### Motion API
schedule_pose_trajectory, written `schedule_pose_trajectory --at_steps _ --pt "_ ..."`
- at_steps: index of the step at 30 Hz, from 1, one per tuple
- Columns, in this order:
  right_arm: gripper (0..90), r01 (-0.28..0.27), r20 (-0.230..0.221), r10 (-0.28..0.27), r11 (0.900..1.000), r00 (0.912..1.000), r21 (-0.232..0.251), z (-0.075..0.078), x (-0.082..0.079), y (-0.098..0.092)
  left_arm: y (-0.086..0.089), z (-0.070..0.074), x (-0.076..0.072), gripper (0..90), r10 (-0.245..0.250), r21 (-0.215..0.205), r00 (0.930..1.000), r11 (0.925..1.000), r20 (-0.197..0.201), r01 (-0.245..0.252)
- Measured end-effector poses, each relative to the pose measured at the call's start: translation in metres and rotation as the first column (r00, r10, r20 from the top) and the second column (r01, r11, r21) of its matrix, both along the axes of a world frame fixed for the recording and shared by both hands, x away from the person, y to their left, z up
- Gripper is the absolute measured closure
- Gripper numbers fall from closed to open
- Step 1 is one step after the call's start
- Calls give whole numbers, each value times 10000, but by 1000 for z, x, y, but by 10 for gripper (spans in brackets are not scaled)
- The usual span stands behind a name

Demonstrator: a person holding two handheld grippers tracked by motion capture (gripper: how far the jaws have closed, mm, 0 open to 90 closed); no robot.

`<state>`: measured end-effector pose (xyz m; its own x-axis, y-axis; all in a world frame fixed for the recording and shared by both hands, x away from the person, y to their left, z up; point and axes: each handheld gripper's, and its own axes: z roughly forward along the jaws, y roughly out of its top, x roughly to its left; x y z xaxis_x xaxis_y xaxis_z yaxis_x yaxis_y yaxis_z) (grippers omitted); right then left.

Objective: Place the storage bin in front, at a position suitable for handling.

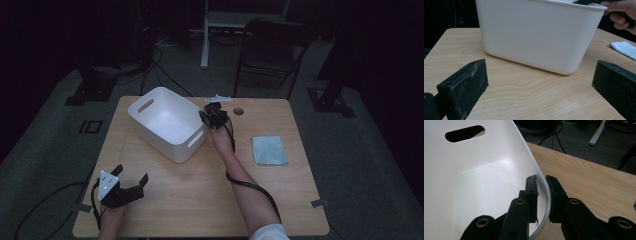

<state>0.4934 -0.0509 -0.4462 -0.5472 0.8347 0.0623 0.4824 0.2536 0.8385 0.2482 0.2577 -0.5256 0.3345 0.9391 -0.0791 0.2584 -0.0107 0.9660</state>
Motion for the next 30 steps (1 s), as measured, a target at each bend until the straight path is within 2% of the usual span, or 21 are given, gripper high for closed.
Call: schedule_pose_trajectory --at_steps 7,20,26,30 --pt "817 -144 -122 144 9999 9998 -48 2 -2 -2 -1 0 0 0 -13 -55 10000 10000 8 13" --pt "821 -308 -74 307 9994 9995 -134 2 -12 -10 -3 -1 1 0 -51 -239 10000 9997 2 51" --pt "823 -406 -114 405 9991 9991 -134 2 -17 -15 -4 -2 2 0 4 134 10000 9999 -26 -4" --pt "824 -446 -118 444 9989 9989 -138 2 -21 -17 -3 -2 2 0 77 99 10000 9999 -28 -77"
